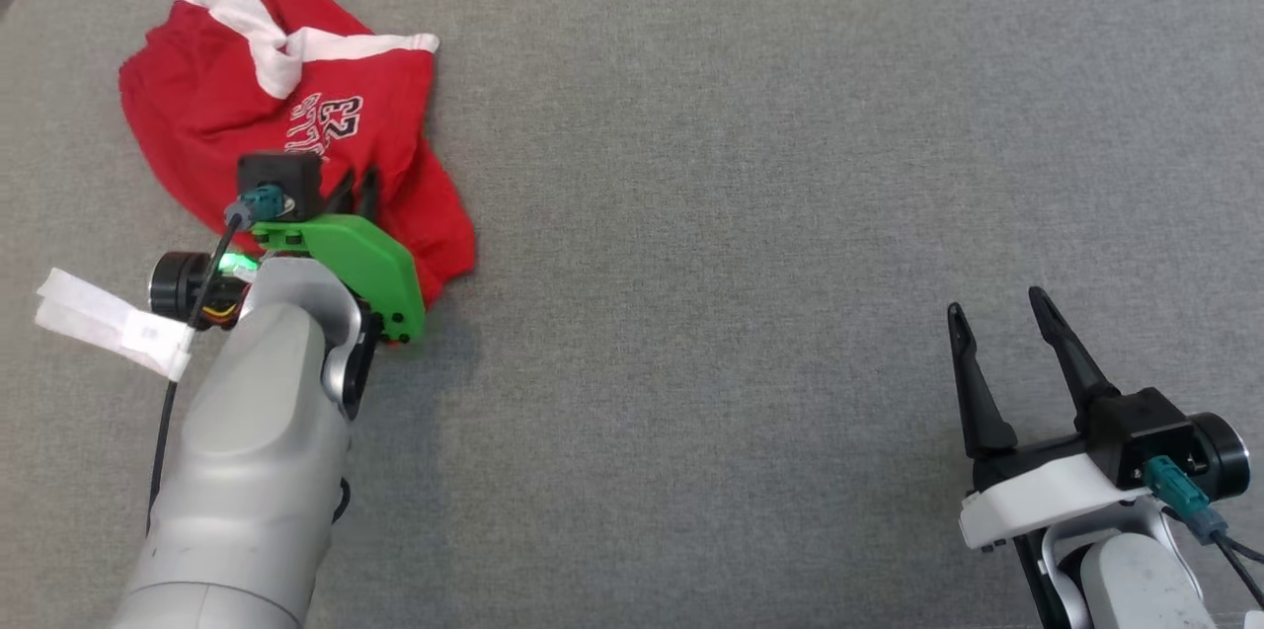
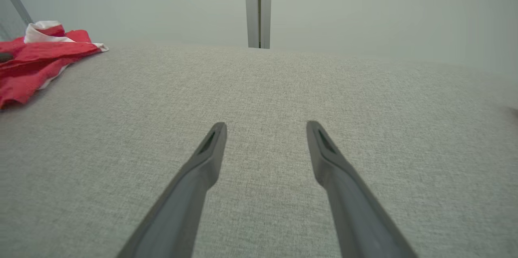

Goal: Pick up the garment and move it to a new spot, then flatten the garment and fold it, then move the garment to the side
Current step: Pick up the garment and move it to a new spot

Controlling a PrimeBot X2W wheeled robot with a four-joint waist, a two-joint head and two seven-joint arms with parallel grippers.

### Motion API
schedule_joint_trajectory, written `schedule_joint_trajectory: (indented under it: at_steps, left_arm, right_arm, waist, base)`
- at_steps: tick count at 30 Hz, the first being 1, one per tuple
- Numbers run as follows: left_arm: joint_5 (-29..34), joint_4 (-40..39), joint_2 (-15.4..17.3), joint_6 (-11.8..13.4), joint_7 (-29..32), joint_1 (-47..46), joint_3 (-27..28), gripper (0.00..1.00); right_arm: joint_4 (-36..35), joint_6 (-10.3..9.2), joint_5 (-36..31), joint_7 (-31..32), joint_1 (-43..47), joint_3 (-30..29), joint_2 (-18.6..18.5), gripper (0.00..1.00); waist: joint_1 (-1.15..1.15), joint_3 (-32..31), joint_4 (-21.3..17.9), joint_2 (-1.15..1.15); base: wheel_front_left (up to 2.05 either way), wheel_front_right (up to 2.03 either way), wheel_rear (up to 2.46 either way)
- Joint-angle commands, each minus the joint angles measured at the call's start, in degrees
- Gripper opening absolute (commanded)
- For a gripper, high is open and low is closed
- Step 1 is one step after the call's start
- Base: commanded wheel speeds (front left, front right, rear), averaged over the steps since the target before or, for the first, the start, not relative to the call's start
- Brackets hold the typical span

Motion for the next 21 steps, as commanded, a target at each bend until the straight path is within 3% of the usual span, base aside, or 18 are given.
schedule_joint_trajectory:
  at_steps: [1,8,13,14,21]
  left_arm:
    - [0.28,-0.98,-0.48,-0.54,-0.92,-0.8,-0.56,0.0]
    - [-2.17,-11.53,-2.5,-2.43,-1.94,0.2,-5.14,0.0]
    - [-9.1,-25.68,-2.76,-3.09,1.53,3.79,-11.23,0.0]
    - [-13.1,-32.91,-2.72,-2.03,3.19,5.58,-14.11,0.0]
    - [-25.06,-56.03,-2.61,5.1,8.13,11.4,-25.28,0.0]
  right_arm:
    - [0.25,-0.11,0.36,-0.18,0.81,0.11,0.3,1.0]
    - [0.96,-0.11,0.7,-0.18,2.1,1.04,1.34,1.0]
    - [1.38,-0.11,1.08,-0.18,3.07,1.24,2.0,1.0]
    - [1.4,-0.11,1.26,-0.18,3.62,1.05,2.11,1.0]
    - [1.28,-0.11,1.54,-0.18,4.9,0.31,2.47,1.0]
  waist:
    - [-0.01,-2.37,0.95,0.0]
    - [-0.01,-6.66,0.12,0.0]
    - [-0.01,-9.1,-2.41,0.0]
    - [-0.01,-9.59,-3.53,0.0]
    - [-0.01,-9.33,-7.23,0.0]
  base:
    - [0.0,0.0,0.0]
    - [0.0,0.0,0.0]
    - [0.0,0.0,0.0]
    - [0.0,0.0,0.0]
    - [0.0,0.0,0.0]
